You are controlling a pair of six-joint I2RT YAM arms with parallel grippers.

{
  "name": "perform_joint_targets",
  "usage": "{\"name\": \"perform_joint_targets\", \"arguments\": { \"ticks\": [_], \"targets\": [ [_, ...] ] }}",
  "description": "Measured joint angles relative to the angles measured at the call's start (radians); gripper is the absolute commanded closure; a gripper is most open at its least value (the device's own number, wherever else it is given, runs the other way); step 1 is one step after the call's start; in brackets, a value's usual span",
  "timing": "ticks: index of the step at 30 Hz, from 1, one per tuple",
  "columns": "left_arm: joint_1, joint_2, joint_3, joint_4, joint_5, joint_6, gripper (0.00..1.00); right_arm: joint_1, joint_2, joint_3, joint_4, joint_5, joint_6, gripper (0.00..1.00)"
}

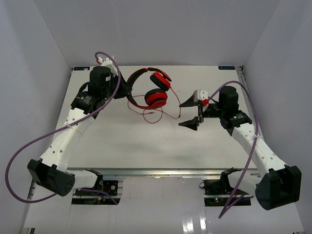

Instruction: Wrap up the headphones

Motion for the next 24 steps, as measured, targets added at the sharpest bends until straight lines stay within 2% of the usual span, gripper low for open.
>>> {"name": "perform_joint_targets", "arguments": {
  "ticks": [8,15,20,24],
  "targets": [
    [0.0,-0.003,0.004,0.017,0.093,-0.06,1.0,0.054,0.136,-0.05,0.305,0.061,0.187,0.1],
    [0.0,0.004,0.096,0.058,0.193,-0.192,1.0,0.054,0.167,-0.273,0.775,0.002,0.467,0.1],
    [0.0,0.005,0.122,0.165,0.255,-0.335,1.0,0.071,0.203,-0.285,0.986,-0.023,0.608,0.08],
    [0.0,0.007,0.108,0.241,0.294,-0.442,1.0,0.105,0.233,-0.264,1.073,-0.022,0.665,0.06]
  ]
}}
